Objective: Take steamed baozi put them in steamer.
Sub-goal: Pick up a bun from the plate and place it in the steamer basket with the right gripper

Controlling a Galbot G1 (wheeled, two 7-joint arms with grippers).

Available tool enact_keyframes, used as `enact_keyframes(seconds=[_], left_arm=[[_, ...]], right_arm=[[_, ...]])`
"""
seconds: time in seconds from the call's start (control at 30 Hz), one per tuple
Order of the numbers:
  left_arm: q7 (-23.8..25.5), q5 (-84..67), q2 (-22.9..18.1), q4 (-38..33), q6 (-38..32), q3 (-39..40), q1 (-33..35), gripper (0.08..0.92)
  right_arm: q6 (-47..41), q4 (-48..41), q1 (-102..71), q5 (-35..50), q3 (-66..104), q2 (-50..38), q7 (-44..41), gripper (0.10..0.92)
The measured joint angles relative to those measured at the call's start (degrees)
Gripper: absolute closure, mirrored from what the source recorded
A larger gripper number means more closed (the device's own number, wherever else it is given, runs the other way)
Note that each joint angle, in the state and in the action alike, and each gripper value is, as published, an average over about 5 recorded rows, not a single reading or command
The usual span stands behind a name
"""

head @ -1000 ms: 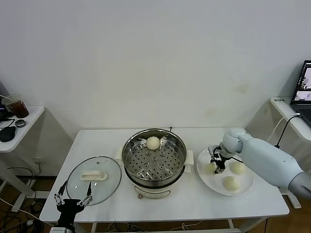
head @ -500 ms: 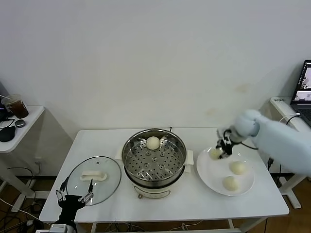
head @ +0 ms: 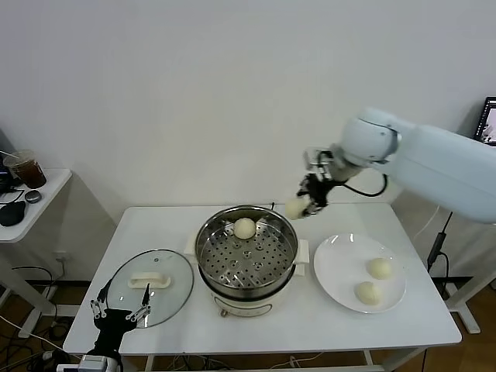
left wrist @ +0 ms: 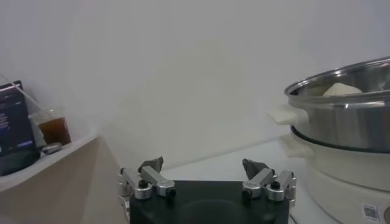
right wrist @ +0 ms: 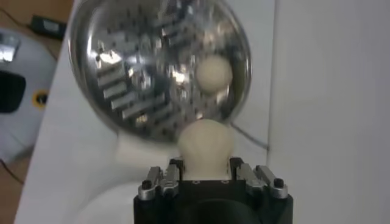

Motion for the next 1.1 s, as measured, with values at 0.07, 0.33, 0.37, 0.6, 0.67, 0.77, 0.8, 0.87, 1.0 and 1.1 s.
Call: enact_keyframes(seconds=[0.07,0.33,0.37,0.6,0.67,0.77,0.8,0.87,1.0,1.1], left_arm=[[0.05,-0.01,-0.13,0.13,0.02,-0.16,-0.18,0.177],[0.05,0.0,-0.8,0.62,-0.05,-0.89,-0.33,0.177],[0.05,0.01,-0.86,0.62,-0.07,-0.93,-0.27,0.177],[-0.13,0.05,-0.94,0.79,-0.23,-1.4,-0.11,0.177],[-0.18,0.05,-0.96,0.86,-0.29,-1.5,-0.13,0.177],[-0.21,0.07,-1.02,0.89,-0.42,-1.56,-0.14,0.177],[-0.22,0.08,-1.03,0.91,-0.48,-1.59,-0.14,0.177],[-0.24,0.09,-1.05,0.95,-0.6,-1.62,-0.17,0.177],[-0.28,0.13,-1.06,1.06,-0.75,-1.67,-0.28,0.177],[-0.29,0.19,-1.06,1.08,-0.82,-1.7,-0.29,0.177]], right_arm=[[-1.74,0.1,0.01,1.83,-0.83,2.5,1.4,0.558],[-6.21,-3.53,-2.71,5.34,-2.15,12.62,5.9,0.558],[-6.58,-4.31,-3.3,5.47,-2.16,13.82,6.31,0.558],[-8.37,-10.42,-7.89,5.18,-2.21,21.15,8.2,0.558],[-8.7,-12.01,-9.02,4.85,-2.3,22.87,8.57,0.558],[-9.08,-14.15,-10.45,4.34,-2.37,25.02,9.28,0.558],[-9.19,-14.82,-10.89,4.18,-2.37,25.61,9.53,0.558],[-9.38,-16.06,-11.67,3.86,-2.37,26.66,10.0,0.555],[-9.66,-18.25,-13.11,3.15,-2.15,28.47,10.71,0.551],[-9.77,-19.84,-14.1,2.81,-1.71,29.58,11.24,0.534]])
